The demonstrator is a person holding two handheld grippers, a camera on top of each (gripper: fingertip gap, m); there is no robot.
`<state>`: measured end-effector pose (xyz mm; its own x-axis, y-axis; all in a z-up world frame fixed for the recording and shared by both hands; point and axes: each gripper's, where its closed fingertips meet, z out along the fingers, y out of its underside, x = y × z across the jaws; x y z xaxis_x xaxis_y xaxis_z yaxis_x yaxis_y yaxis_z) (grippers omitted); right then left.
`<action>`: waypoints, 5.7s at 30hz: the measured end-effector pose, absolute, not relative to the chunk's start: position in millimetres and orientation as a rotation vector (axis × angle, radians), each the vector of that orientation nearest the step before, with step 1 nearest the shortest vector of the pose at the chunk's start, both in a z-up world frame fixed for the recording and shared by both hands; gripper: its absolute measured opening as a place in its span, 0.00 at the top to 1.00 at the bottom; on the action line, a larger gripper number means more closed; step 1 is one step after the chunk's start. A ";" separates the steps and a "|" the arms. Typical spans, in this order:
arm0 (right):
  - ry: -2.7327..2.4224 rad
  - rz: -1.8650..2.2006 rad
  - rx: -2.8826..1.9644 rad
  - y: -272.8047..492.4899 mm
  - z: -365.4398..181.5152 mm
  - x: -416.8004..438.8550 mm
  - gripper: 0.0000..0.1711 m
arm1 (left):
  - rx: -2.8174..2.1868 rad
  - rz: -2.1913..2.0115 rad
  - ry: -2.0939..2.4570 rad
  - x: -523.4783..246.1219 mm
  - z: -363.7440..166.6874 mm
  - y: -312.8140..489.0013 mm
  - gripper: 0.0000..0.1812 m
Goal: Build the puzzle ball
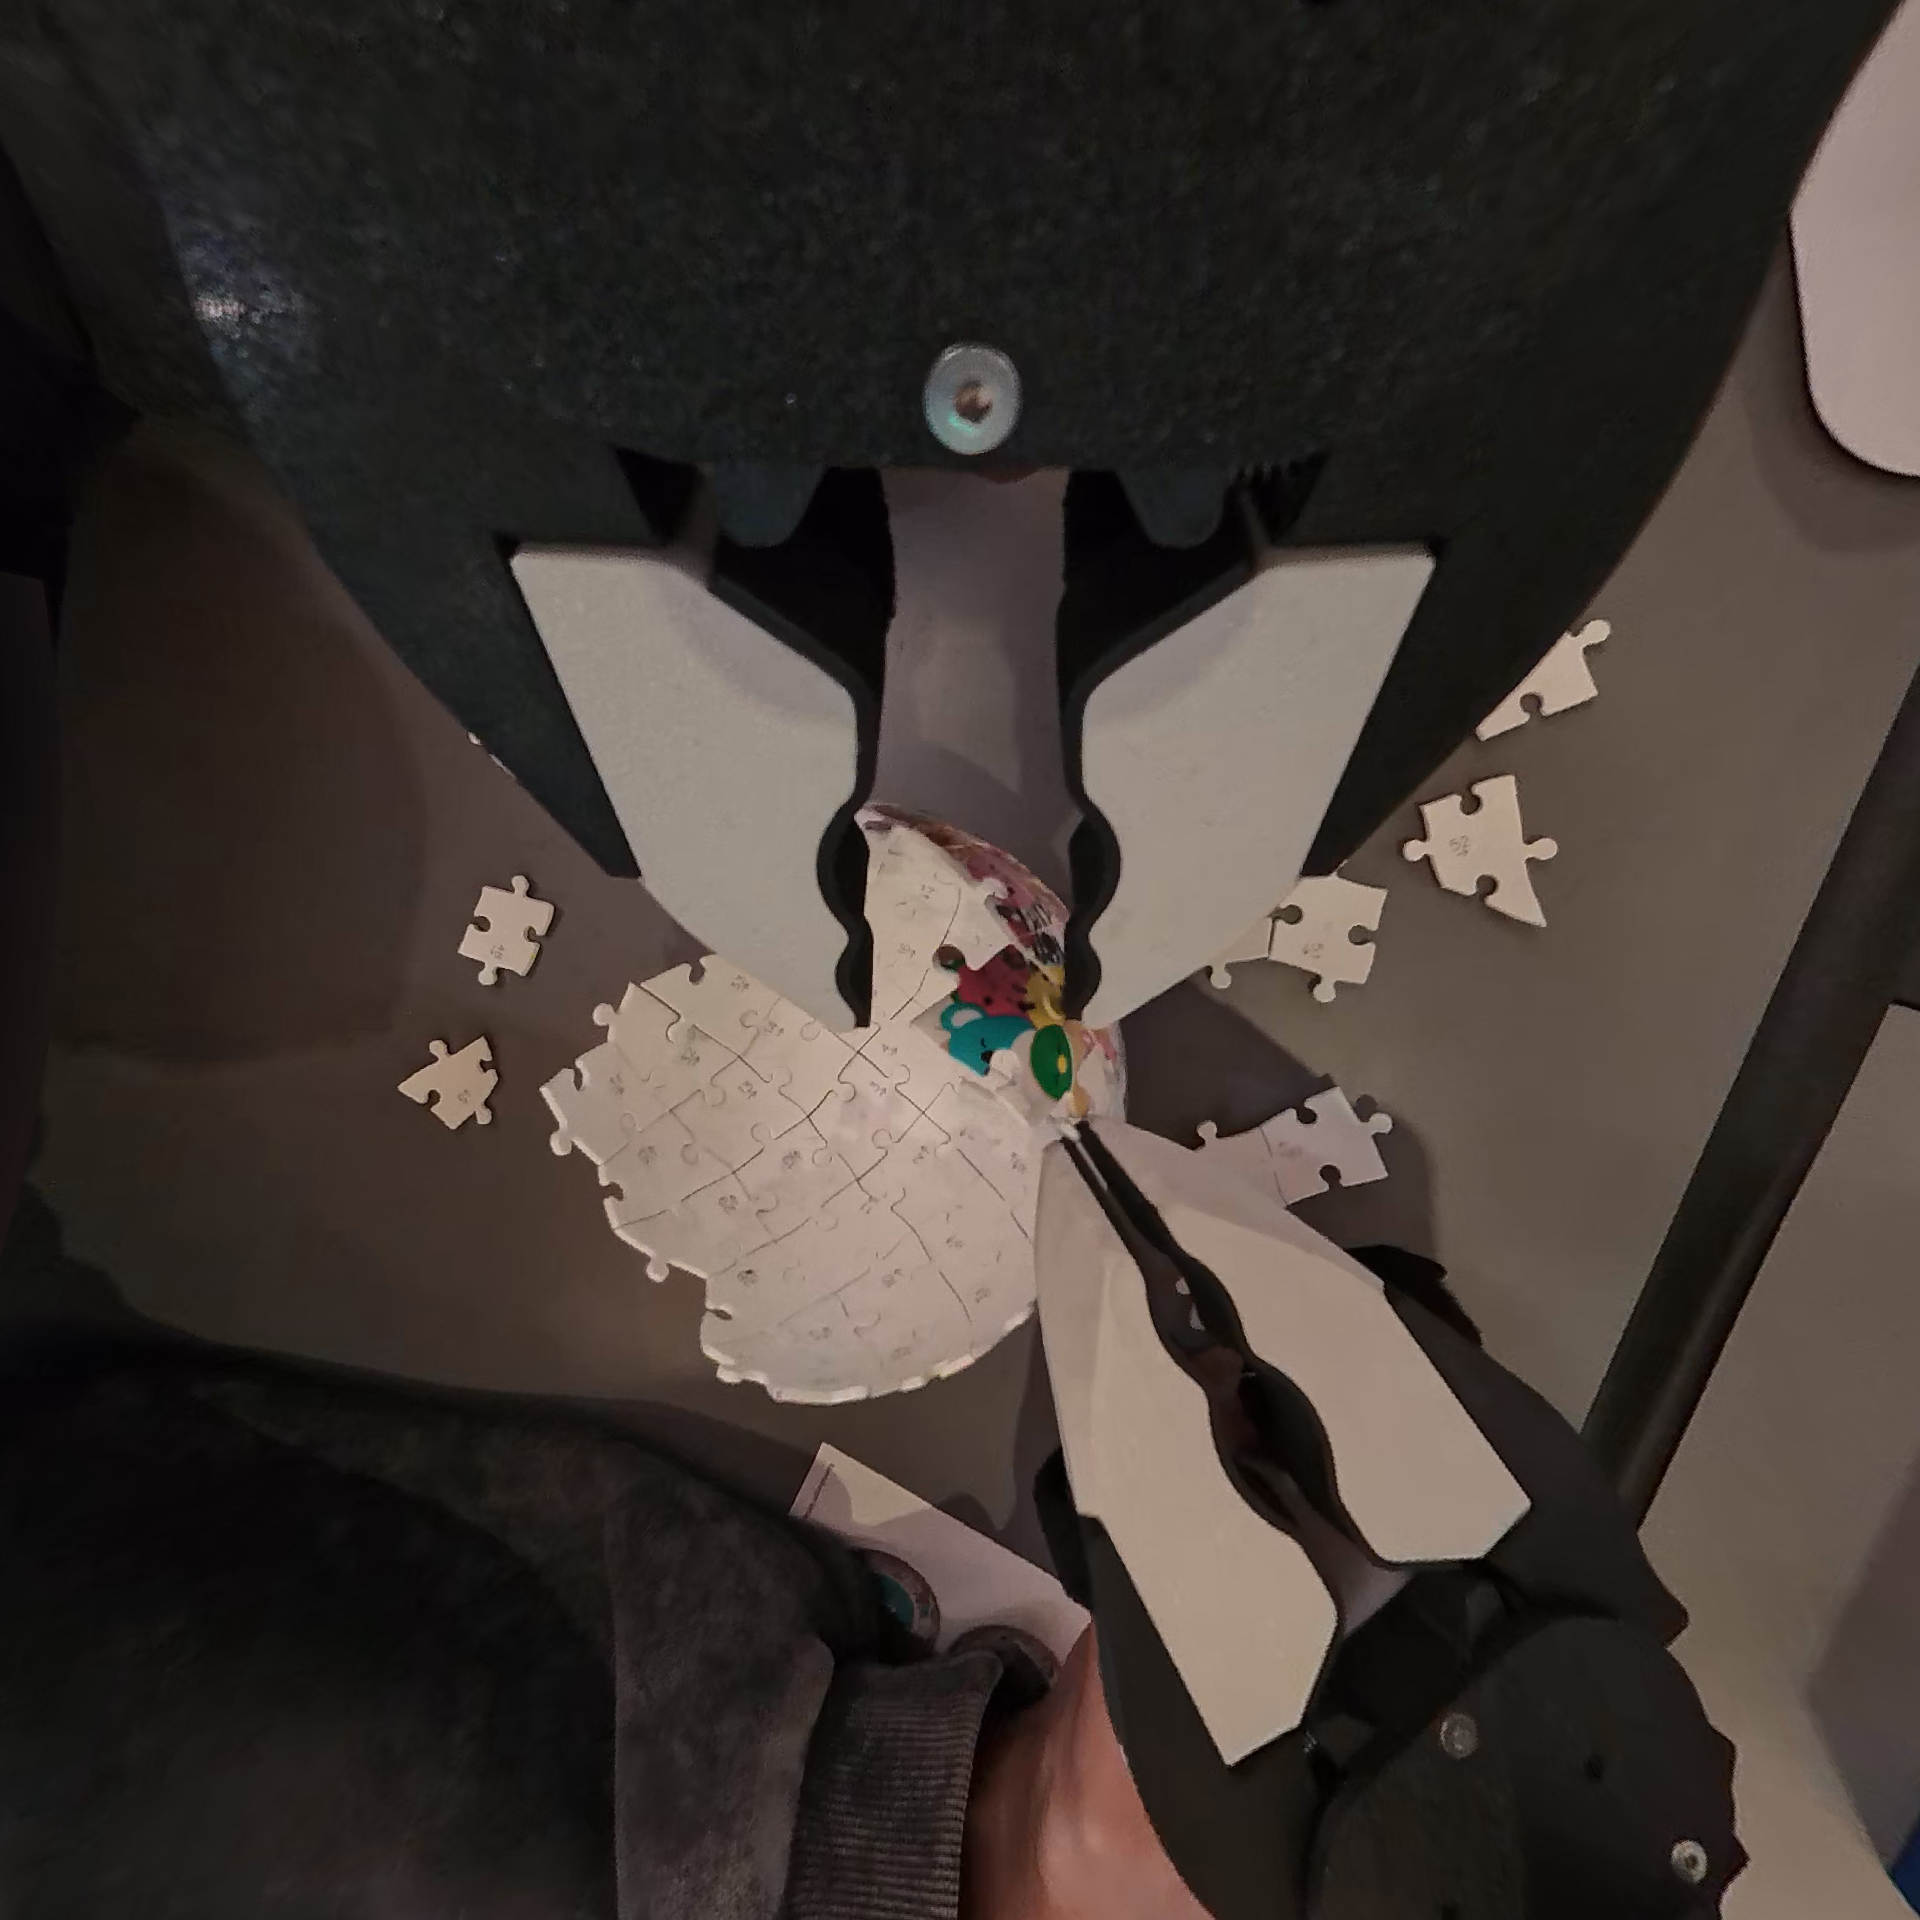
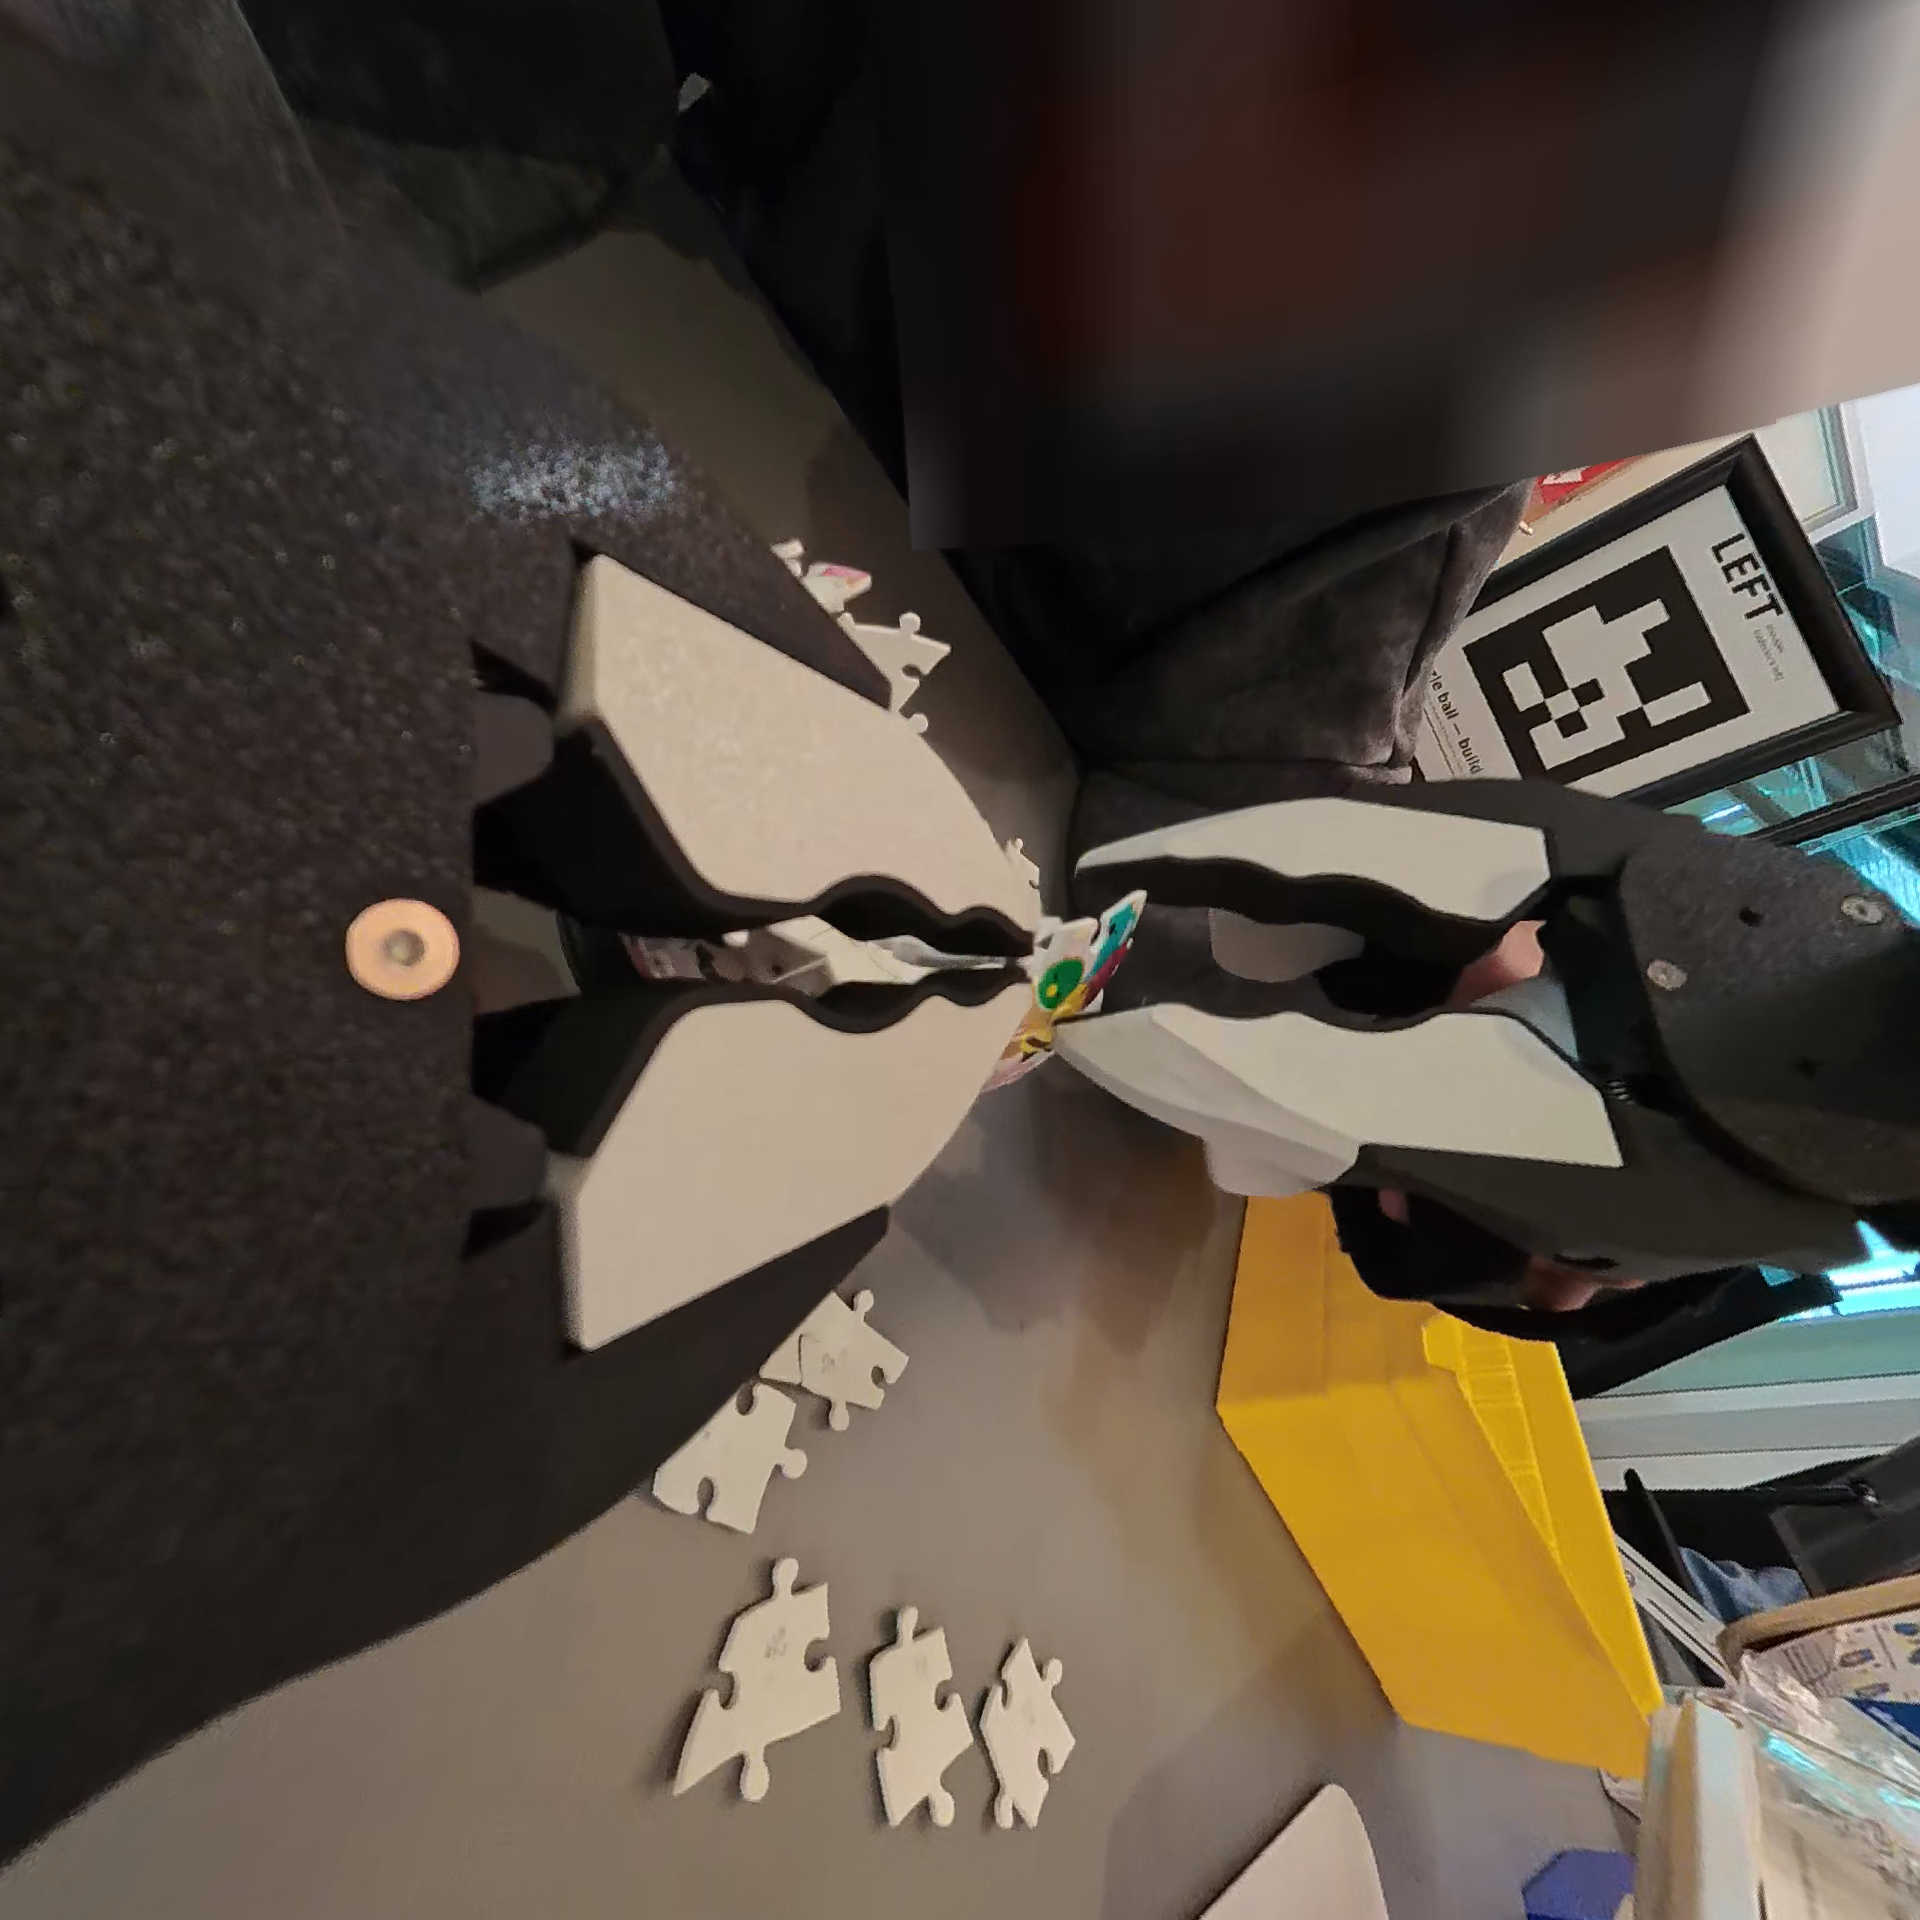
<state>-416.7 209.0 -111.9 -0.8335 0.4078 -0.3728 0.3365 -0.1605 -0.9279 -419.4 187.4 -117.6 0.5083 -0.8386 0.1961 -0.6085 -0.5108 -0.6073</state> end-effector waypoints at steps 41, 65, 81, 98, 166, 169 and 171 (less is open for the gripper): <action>-1.956 1.262 -0.967 220.6 -62.7 -426.0 0.99 | -2.088 -0.329 1.062 -426.6 -78.4 220.7 0.99; -2.106 1.099 -1.020 221.5 -90.9 -398.3 0.99 | -2.270 -0.458 1.150 -415.3 -107.6 195.1 0.90; -2.043 1.337 -1.063 226.9 -120.0 -410.3 0.99 | -2.320 -0.607 1.106 -425.3 -125.8 199.6 0.94; -2.076 1.300 -1.032 225.0 -137.4 -412.2 0.99 | -2.297 -0.640 1.088 -427.9 -119.7 200.4 0.90; -1.568 1.272 -1.999 131.9 -188.9 -237.1 0.89 | -2.333 -0.309 1.873 -372.9 -175.6 160.4 0.76; -1.573 1.257 -1.904 134.6 -181.5 -235.6 0.87 | -2.371 -0.346 1.872 -372.6 -181.9 159.2 0.76; -1.595 1.251 -1.856 133.1 -177.0 -234.1 0.88 | -2.407 -0.324 1.888 -375.5 -186.3 156.8 0.76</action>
<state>-234.1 133.1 -177.0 -0.0462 0.9282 -0.3693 0.5796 -0.2762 -0.7667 -375.5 156.8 -186.3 0.2253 -0.9663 0.1249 -0.9526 -0.2454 -0.1799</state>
